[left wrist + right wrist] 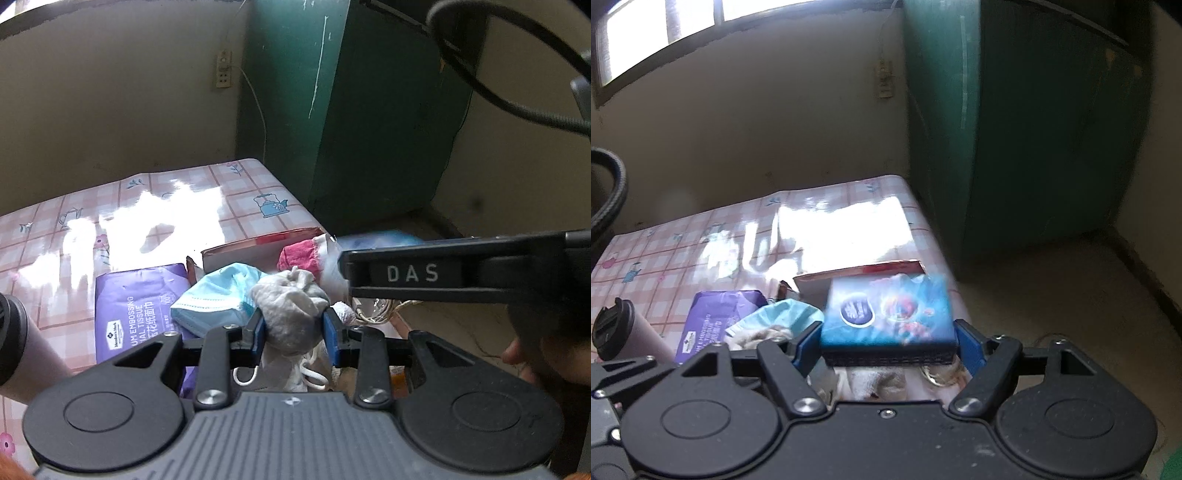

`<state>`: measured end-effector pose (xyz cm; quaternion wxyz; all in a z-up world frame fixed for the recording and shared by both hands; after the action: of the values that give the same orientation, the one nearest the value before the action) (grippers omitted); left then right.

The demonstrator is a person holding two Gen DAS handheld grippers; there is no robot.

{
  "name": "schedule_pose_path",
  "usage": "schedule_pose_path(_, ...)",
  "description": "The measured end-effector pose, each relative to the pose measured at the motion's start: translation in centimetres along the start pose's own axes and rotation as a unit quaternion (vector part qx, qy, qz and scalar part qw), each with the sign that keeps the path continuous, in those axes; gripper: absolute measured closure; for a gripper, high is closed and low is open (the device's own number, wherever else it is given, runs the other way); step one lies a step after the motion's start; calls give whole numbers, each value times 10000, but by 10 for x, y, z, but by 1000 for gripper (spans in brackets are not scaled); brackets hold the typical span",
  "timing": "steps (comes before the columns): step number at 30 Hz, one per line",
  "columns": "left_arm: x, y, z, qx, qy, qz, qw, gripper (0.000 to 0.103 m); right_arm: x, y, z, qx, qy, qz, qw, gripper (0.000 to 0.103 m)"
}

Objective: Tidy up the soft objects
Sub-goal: 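Lower the sock and tissue pack into the box tray and open both tools, then withdraw both open tools from the box tray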

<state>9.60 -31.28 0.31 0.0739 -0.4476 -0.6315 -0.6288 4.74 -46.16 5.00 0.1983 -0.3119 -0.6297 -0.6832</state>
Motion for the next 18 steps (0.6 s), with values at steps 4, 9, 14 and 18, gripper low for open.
schedule_pose_path(4, -5, 0, 1, 53, -49, 22, 10000, 68, 7, -2, -5, -62, -42, -147, 9999, 13)
schedule_pose_path(9, -12, 2, -3, 162, -264, -32, 9995, 65, 29, -6, -12, 39, -208, -365, 9991, 13)
schedule_pose_path(14, -15, 5, -9, 181, -194, -187, 9995, 23, 54, -12, -27, -11, -445, -483, 9978, 13)
schedule_pose_path(18, -4, 3, -9, 211, -99, -156, 9996, 17, 70, -22, -30, 57, -480, -441, 9979, 13)
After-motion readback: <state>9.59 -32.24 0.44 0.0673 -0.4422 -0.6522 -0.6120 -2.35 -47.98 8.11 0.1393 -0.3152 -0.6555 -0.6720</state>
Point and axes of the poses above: each gripper's, at about its wrist camera, not at the fingertips, and x roughly against the way its jaws point, z to its left, y to its top, the point moved 2 cm from there along -x, roughly the way its jaws point, and after that the axes turned 5 degrees about x, right-handed, at the moved point
